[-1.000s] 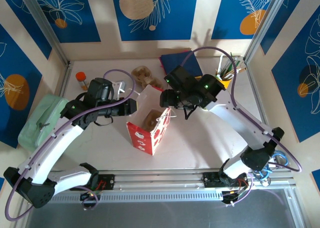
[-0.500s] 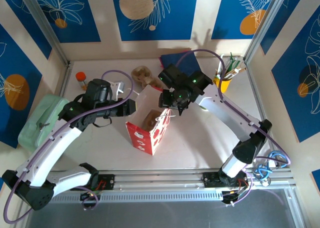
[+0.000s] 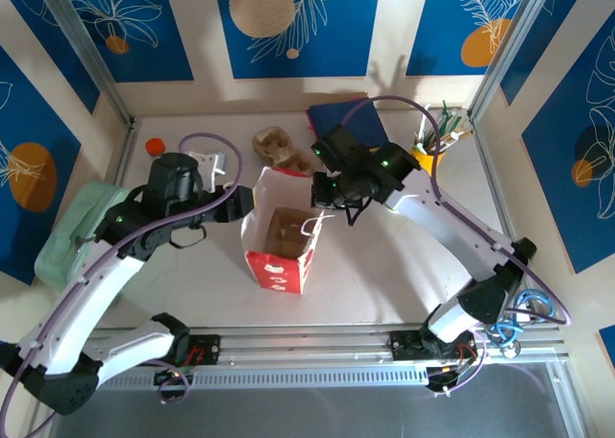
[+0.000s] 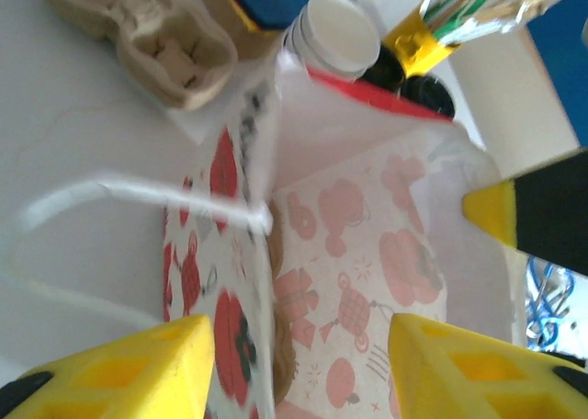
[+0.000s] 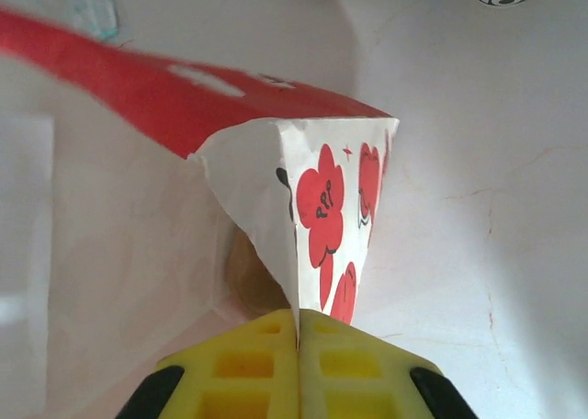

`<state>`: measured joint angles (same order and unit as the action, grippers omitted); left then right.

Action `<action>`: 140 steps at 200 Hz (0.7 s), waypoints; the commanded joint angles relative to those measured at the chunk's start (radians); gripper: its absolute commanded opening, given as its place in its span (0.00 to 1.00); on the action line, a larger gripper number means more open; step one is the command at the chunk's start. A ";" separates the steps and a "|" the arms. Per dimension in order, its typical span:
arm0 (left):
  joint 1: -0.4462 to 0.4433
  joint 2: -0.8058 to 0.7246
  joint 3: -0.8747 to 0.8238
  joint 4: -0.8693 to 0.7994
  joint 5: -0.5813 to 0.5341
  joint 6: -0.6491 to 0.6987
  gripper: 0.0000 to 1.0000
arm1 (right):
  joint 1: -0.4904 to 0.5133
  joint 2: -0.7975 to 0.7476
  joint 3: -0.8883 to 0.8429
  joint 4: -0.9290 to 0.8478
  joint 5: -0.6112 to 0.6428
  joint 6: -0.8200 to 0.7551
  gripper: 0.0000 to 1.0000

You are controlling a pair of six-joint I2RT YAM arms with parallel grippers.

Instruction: Pack the takeout coffee

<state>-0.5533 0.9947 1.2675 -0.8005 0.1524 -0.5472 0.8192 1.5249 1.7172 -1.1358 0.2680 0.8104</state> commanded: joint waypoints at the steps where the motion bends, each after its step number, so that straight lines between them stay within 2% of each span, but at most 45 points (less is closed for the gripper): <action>1: -0.005 -0.065 0.037 0.006 -0.080 0.000 0.59 | 0.021 -0.094 -0.053 0.102 -0.023 -0.021 0.00; 63: -0.004 -0.183 -0.011 0.024 -0.279 -0.005 0.67 | 0.114 -0.255 -0.206 0.314 -0.001 -0.145 0.00; 108: -0.004 -0.212 -0.043 0.034 -0.322 -0.002 0.67 | 0.176 -0.395 -0.360 0.499 -0.023 -0.224 0.00; 140: -0.003 -0.212 -0.056 0.049 -0.324 -0.003 0.67 | 0.207 -0.444 -0.406 0.557 -0.019 -0.235 0.00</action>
<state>-0.5529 0.7864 1.2247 -0.7856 -0.1436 -0.5495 1.0042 1.1172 1.3327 -0.6926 0.2573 0.6159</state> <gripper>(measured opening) 0.675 0.061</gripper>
